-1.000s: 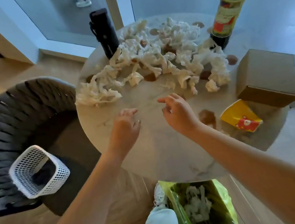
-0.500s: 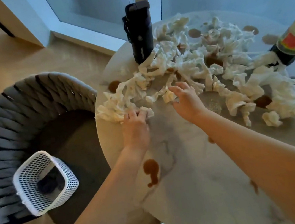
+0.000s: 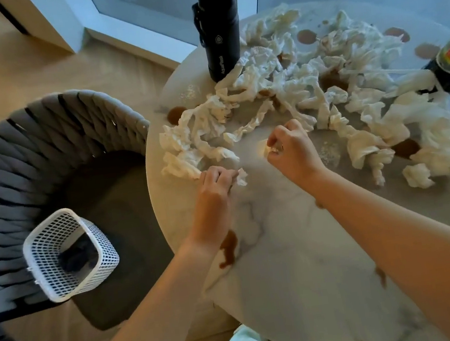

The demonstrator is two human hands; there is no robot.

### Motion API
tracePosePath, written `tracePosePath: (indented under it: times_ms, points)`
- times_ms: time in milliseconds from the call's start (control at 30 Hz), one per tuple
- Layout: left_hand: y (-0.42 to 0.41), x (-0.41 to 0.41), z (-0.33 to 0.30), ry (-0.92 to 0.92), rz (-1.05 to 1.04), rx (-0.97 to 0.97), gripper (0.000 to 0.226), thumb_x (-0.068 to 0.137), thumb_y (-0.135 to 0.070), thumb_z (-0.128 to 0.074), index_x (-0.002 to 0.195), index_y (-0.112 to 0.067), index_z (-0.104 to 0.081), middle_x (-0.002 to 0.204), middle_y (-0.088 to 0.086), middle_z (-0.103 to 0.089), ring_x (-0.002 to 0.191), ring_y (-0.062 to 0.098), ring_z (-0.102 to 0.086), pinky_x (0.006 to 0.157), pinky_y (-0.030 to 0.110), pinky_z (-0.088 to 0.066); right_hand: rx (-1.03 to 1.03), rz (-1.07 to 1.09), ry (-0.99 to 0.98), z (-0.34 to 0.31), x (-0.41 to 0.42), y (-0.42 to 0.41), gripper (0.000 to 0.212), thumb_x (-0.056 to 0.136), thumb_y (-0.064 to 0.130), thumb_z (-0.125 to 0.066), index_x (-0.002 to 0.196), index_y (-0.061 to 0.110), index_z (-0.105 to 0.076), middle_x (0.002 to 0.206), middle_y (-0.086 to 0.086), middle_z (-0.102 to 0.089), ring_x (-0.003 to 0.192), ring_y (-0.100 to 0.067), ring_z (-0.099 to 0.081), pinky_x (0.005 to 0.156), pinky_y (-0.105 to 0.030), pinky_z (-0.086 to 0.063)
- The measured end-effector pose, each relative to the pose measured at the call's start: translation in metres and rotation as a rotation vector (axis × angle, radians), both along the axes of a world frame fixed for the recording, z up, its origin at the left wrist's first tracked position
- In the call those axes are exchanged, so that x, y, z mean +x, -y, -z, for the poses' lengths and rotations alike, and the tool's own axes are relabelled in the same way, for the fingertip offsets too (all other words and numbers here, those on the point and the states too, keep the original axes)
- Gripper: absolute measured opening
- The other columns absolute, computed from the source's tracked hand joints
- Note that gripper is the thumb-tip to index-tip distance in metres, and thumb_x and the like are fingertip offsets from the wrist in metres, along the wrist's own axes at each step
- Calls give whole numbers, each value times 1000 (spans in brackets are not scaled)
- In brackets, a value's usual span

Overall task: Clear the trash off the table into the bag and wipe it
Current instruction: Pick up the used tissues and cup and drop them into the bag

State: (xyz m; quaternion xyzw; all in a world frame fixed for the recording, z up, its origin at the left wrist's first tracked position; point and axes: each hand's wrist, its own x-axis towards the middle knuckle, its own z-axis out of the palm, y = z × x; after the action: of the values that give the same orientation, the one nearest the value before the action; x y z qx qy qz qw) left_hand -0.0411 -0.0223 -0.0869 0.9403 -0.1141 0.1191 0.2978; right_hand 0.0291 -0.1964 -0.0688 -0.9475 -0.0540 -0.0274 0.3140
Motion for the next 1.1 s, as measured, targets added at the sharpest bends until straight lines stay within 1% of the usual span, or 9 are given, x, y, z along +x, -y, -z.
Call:
tracePosePath:
  times_ms: [167, 267, 400, 533, 667, 767, 900, 967, 1100]
  points:
    - [22, -42, -11, 97, 20, -20, 24, 86, -5, -60, 109, -1, -62, 98, 14, -57, 90, 23, -54, 85, 24, -43, 31, -10, 56, -5, -48, 23, 14, 76, -1, -66, 90, 0, -63, 102, -15, -49, 89, -23, -46, 78, -21, -38]
    - [39, -75, -19, 111, 38, 10, 27, 87, -13, -54, 112, -4, -61, 101, 14, -56, 95, 23, -52, 87, 28, -45, 66, -10, 92, -9, -88, 37, 12, 76, 1, -66, 88, 0, -63, 100, -14, -49, 86, -22, -47, 77, -20, -39]
    - [70, -140, -31, 153, 27, 7, 31, 81, 1, -61, 112, -4, -59, 104, 16, -54, 100, 17, -43, 98, 16, -30, 116, -20, 132, -15, -159, 61, 12, 75, 2, -67, 87, 0, -63, 96, -8, -45, 84, -21, -47, 76, -22, -41]
    - [106, -222, -40, 151, 42, -137, 41, 81, 5, -59, 115, -13, -48, 112, 3, -40, 103, 14, -43, 91, 25, -43, 151, -21, 162, -17, -247, 92, 15, 71, -1, -67, 85, 0, -63, 96, -14, -50, 81, -19, -47, 75, -21, -40]
    - [145, -311, -43, 179, 142, -252, 37, 80, 4, -63, 111, -11, -50, 110, 2, -41, 98, 10, -46, 84, 18, -45, 148, 7, 117, -6, -341, 127, 17, 72, 1, -69, 88, 2, -62, 96, -10, -47, 80, -14, -45, 72, -14, -36]
    - [167, -373, -27, 67, 224, -342, 42, 74, 7, -65, 110, -10, -51, 110, 7, -46, 100, 16, -50, 80, 24, -50, 178, 40, 25, 16, -410, 152, 15, 73, 1, -69, 86, 4, -62, 94, -4, -45, 82, -17, -47, 71, -17, -40]
    - [171, -428, 15, -184, 267, -344, 47, 70, 7, -66, 112, -11, -54, 111, 6, -45, 95, 12, -50, 74, 21, -50, 161, 112, -181, 52, -471, 171, 12, 77, 1, -64, 88, 5, -62, 94, -1, -43, 90, -23, -48, 73, -28, -42]
    - [169, -438, 37, -307, 240, -364, 44, 73, 4, -68, 112, -14, -54, 109, 3, -44, 88, 12, -51, 68, 22, -51, 153, 166, -296, 69, -485, 174, 14, 78, 1, -63, 91, 5, -62, 97, -4, -44, 92, -25, -48, 71, -29, -41]
    - [176, -438, 79, -479, 78, -399, 34, 78, -2, -69, 107, -15, -57, 105, 2, -43, 80, 5, -49, 68, 11, -47, 159, 254, -432, 110, -499, 173, 16, 78, 0, -60, 94, 4, -60, 102, -9, -46, 89, -28, -52, 71, -35, -47]
